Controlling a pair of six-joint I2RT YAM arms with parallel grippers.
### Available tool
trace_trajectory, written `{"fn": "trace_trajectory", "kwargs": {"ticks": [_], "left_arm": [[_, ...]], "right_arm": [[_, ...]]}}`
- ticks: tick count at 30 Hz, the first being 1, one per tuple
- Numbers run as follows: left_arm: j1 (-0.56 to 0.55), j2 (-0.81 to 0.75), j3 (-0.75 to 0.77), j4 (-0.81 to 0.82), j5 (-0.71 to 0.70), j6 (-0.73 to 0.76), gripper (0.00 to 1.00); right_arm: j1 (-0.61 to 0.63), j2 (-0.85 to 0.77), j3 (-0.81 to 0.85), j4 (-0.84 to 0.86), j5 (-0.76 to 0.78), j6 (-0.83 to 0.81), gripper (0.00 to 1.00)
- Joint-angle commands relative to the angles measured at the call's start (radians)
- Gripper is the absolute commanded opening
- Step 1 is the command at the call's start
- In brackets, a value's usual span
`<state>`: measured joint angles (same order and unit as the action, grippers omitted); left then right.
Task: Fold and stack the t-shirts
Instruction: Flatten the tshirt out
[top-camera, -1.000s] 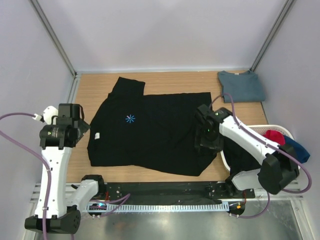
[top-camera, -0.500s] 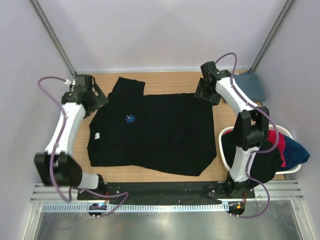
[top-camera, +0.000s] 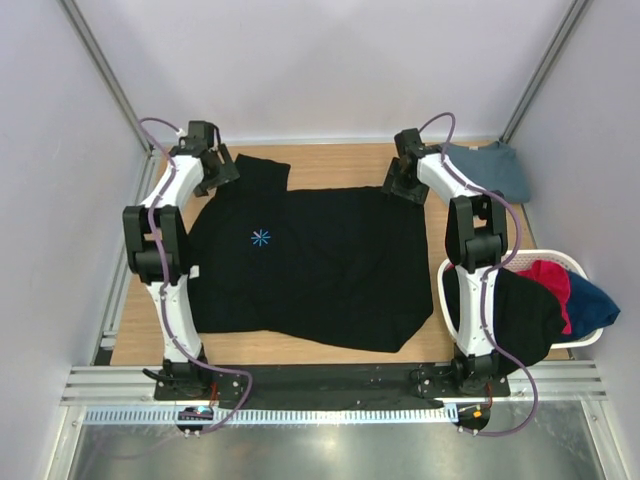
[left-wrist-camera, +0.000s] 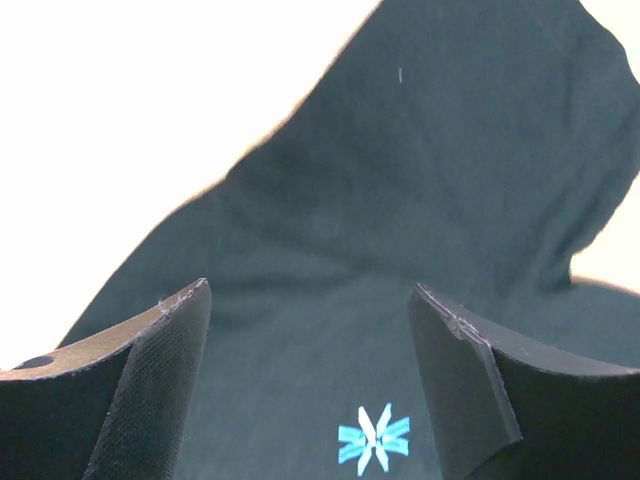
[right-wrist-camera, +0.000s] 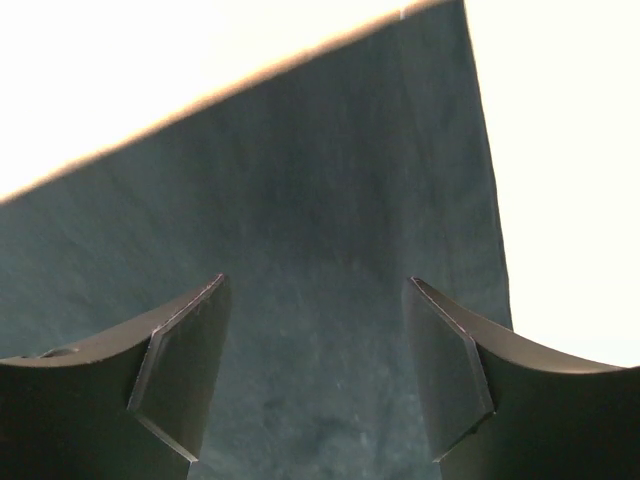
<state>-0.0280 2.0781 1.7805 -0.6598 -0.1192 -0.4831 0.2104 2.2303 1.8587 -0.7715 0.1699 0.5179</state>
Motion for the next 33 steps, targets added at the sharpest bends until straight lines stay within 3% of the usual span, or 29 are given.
{"fn": "trace_trajectory", "kwargs": {"ticks": [1,5,14,20,26,33], "left_arm": [[-0.003,0.08,0.089,0.026,-0.051,0.038,0.79],[-0.003,0.163,0.119,-0.007,-0.047,0.034,0.73],[-0.003,0.148,-0.024,-0.041,-0.112,0.0,0.71],[-0.001,0.082,-0.144,-0.123,-0.192,0.012,0.71],[-0.001,-0.019,-0.269,-0.135,-0.135,0.037,0.71],[-0.004,-0.044,-0.234,-0.198,-0.129,0.04,0.71]], "right_arm": [[-0.006,0.005,0.098,0.04,-0.018,-0.019,0.75],[-0.009,0.026,0.122,0.026,-0.009,-0.035,0.75],[-0.042,0.08,0.131,-0.029,-0.036,-0.032,0.74],[-0.045,0.043,0.024,-0.012,-0.037,-0.029,0.74],[-0.045,0.023,-0.033,-0.028,-0.015,-0.045,0.74],[-0.046,-0.049,-0.191,-0.034,-0.026,-0.067,0.74]]}}
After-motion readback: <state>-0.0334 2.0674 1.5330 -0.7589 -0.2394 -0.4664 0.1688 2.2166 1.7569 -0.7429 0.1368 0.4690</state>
